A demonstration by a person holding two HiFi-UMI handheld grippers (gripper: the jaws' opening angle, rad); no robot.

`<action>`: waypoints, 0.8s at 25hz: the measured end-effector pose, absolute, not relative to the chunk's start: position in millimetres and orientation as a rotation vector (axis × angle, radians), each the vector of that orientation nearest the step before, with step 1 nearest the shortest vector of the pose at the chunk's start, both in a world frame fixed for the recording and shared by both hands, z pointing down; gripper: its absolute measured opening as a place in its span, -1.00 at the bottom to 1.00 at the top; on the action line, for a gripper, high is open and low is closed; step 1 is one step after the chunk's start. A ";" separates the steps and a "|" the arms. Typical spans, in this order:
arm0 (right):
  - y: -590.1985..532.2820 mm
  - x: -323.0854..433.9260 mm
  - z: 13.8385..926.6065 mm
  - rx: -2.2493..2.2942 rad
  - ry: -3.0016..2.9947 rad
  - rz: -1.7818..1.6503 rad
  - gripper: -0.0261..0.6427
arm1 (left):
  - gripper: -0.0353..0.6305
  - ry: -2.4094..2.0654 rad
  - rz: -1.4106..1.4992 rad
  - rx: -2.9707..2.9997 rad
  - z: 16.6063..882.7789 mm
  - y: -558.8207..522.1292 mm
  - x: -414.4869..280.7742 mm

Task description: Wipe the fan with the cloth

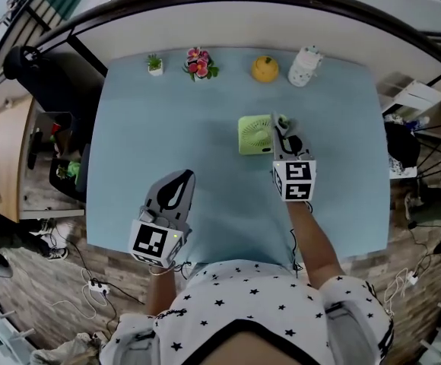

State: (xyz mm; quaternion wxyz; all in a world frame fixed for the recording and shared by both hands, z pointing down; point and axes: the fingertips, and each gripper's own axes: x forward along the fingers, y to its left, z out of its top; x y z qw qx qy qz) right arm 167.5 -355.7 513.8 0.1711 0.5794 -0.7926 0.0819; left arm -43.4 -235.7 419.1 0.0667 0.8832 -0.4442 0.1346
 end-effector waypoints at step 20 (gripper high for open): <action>-347.7 181.2 518.7 1.691 -2.243 0.279 -0.79 | -0.80 -1.360 0.409 2.666 416.4 -231.3 -46.2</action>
